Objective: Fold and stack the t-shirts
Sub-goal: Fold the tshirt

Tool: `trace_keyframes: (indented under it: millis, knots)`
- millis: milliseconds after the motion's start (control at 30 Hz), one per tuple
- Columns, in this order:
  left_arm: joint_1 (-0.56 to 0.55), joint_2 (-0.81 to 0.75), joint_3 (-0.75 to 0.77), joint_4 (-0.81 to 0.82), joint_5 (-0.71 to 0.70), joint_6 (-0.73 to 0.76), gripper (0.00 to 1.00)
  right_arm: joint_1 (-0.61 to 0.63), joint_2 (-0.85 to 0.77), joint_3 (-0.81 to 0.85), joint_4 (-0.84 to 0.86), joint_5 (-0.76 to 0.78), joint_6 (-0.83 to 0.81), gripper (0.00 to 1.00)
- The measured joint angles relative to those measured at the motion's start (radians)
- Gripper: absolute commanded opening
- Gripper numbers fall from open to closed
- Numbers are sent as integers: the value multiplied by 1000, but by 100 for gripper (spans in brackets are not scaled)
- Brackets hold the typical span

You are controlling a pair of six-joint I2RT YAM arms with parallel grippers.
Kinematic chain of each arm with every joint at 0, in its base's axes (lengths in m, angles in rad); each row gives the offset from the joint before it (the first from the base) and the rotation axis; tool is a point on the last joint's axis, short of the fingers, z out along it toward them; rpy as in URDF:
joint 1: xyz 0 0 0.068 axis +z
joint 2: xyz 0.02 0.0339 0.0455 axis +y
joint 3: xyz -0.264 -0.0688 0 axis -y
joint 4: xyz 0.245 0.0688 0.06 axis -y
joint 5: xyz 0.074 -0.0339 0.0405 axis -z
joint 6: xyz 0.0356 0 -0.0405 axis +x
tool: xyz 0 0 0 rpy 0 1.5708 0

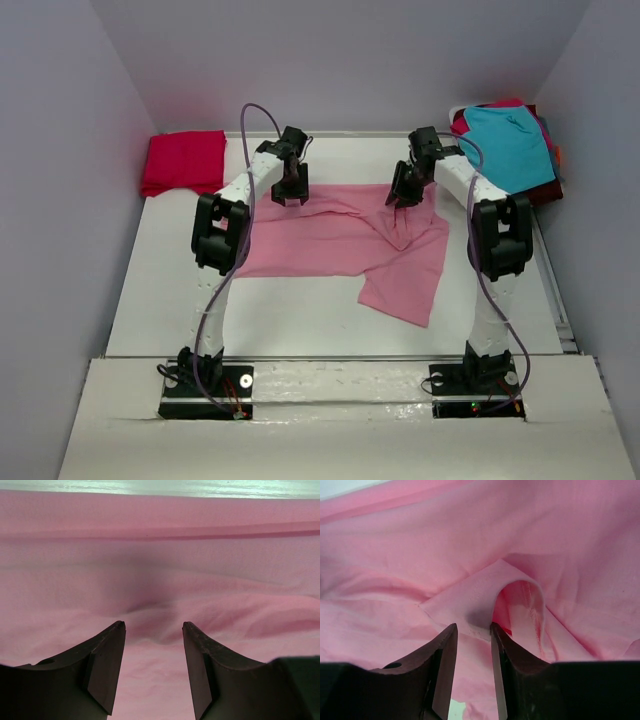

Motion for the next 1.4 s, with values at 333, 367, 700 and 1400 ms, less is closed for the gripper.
trace_keyframes:
  millis: [333, 367, 700, 1400]
  knots:
    - [0, 0, 0, -1, -7, 2, 61, 7, 1, 7, 8, -20, 2, 23]
    - [0, 0, 0, -1, -8, 2, 61, 9, 1, 7, 6, -24, 2, 22]
    - [0, 0, 0, -1, -18, 5, 61, 34, 1, 28, -54, -110, 4, 16]
    - [0, -2, -6, -6, -26, 22, 61, 172, -6, 155, -270, -222, -18, 21]
